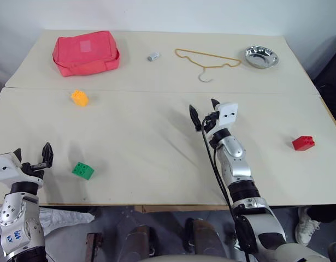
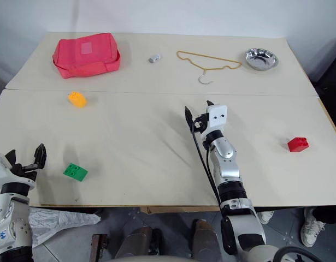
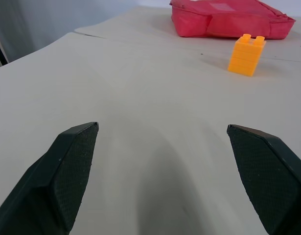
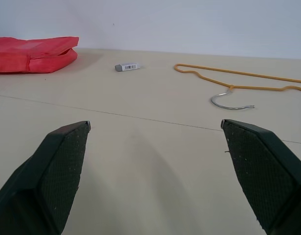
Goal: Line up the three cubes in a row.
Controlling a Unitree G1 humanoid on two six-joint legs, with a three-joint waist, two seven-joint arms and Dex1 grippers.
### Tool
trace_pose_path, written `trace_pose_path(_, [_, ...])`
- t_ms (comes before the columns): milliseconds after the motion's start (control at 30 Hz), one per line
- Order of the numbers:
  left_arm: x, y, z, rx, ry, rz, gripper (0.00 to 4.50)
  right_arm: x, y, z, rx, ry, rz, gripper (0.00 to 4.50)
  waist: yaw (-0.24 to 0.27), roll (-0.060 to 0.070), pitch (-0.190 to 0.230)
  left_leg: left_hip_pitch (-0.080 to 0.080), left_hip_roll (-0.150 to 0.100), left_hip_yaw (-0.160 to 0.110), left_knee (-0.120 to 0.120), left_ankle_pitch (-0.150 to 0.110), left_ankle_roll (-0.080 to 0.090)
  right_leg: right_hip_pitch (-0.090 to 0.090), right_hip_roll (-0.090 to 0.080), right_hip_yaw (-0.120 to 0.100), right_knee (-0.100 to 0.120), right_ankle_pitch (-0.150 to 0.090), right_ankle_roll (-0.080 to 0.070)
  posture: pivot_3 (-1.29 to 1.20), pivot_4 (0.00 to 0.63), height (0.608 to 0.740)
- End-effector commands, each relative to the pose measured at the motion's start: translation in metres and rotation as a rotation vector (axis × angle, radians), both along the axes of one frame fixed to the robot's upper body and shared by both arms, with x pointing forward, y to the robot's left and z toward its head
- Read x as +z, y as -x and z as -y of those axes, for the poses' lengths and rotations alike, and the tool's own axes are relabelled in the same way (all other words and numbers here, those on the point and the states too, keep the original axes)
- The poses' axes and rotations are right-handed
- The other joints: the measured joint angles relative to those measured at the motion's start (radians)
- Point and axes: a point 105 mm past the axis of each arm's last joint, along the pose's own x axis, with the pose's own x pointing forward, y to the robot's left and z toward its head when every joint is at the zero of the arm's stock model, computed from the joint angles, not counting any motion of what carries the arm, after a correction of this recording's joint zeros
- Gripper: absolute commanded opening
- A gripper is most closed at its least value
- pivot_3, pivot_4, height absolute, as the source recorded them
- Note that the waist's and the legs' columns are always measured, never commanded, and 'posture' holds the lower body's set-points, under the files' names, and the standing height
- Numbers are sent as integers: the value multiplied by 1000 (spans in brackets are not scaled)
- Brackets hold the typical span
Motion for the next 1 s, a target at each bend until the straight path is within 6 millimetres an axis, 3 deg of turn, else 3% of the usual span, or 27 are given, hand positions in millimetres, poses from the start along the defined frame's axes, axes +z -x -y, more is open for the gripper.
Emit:
trace_pose_path(33, [8,4,-5,21,-33,8,4477,12,2,0,8,-14,52,4500,0,0,0,0,0,0,0,0,0,0,0,0,0,0,0,0,150,740])
trace_pose_path(100, [17,5,-3,17,-2,62,4477,13,3,1,13,-19,59,4500,0,0,0,0,0,0,0,0,0,0,0,0,0,0,0,0,150,740])
trace_pose_path(233, [52,-3,23,-158,-18,170,4477,18,11,1,74,-51,83,4500,5,0,0,0,0,0,0,0,0,0,0,1,0,0,0,0,150,740])
trace_pose_path(333, [90,-22,62,-457,-84,212,4477,30,32,4,175,-38,130,4500,20,0,0,-1,0,0,0,0,0,0,0,1,-1,0,0,0,150,740])
trace_pose_path(400, [103,-29,89,-639,-133,187,4477,35,48,9,218,26,149,4500,26,1,0,-3,0,-3,3,0,0,0,0,1,0,0,0,0,150,740])
trace_pose_path(500, [104,-38,137,-949,-233,86,4477,49,80,35,230,115,149,4500,33,3,2,-2,-4,-3,3,0,0,1,-1,3,-1,0,0,0,150,740])
trace_pose_path(600, [94,-42,163,-1148,-301,4,4477,52,105,61,192,188,102,4500,39,4,2,-2,-4,-2,2,0,0,1,0,4,-3,0,0,0,150,740])
trace_pose_path(667, [87,-47,185,-1312,-317,-31,4477,53,124,93,84,253,55,4500,46,4,2,-2,-2,1,1,0,0,1,2,3,-6,0,1,0,150,740])
trace_pose_path(733, [83,-52,213,-1484,-297,-26,4477,55,150,140,-94,308,1,4500,56,4,2,-3,-1,4,1,0,-1,1,4,3,-10,-2,3,0,150,740])
trace_pose_path(800, [78,-56,229,-1575,-321,-32,4477,54,172,167,-201,338,-43,4500,79,5,3,-3,-1,6,1,1,-1,1,4,3,-10,-2,4,0,150,740])
trace_pose_path(1000, [66,-60,255,-1671,-401,-16,4477,33,232,222,-433,348,-197,4500,64,3,2,1,-2,16,-2,1,0,1,8,11,-14,-1,6,0,150,740])
